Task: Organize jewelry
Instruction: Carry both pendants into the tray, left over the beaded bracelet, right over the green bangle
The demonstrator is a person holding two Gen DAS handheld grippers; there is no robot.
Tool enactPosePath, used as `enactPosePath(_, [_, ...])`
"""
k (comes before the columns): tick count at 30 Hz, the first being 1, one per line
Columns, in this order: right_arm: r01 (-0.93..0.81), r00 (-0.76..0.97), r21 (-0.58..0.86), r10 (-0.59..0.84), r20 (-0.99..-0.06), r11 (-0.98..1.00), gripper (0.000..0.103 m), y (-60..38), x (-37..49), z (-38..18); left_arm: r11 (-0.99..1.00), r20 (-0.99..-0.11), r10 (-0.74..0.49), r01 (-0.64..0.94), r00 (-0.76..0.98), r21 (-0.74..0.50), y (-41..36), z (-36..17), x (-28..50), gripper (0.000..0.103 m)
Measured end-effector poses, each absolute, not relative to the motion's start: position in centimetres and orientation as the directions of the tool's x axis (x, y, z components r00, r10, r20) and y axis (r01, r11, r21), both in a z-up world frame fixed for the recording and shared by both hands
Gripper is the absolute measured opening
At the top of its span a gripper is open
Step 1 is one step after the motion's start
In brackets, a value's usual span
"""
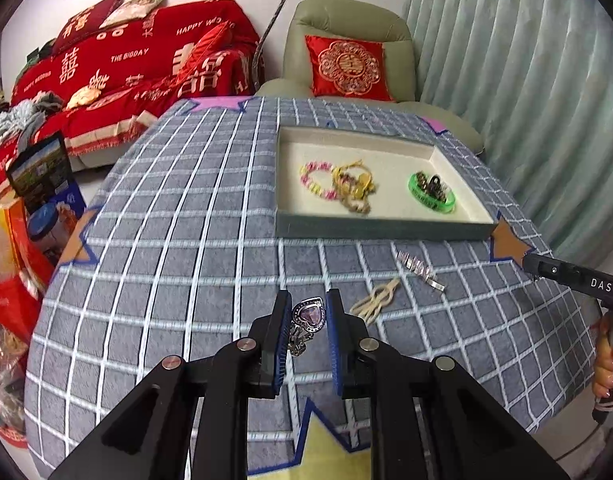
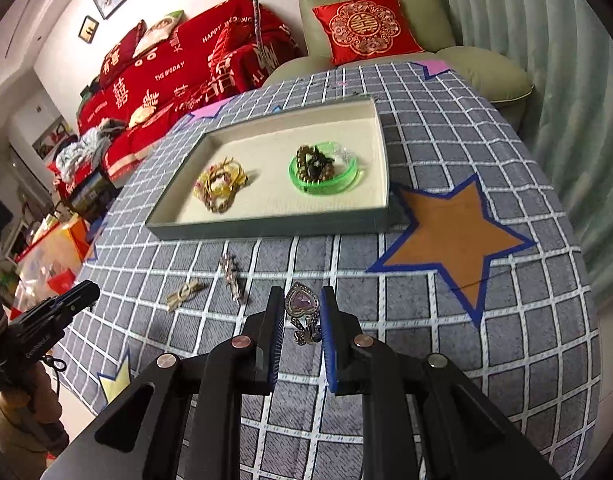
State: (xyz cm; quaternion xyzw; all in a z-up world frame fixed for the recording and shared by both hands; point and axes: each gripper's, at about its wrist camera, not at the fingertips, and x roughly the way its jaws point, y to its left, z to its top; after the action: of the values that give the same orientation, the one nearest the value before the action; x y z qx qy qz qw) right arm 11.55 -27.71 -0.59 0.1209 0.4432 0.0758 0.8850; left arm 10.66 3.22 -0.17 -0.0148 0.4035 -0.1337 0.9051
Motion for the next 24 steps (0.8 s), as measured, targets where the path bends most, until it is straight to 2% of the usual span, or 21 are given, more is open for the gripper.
enactPosePath(15, [-0.056, 0.641, 0.305, 0.269, -0.719, 0.951, 0.019, -28.0, 17.5, 3.7, 0.948, -0.679, -0.288, 0.300, 0.675, -0.104, -0.4, 3.8, 16.4, 0.027])
enactPosePath(24, [-0.071, 0.629, 0.308, 0.282, -0.725, 0.949, 0.019, -27.5, 23.2, 3.5, 0.942, -0.685, -0.291, 0.325, 0.668, -0.083, -3.0, 3.6, 21.2, 0.027])
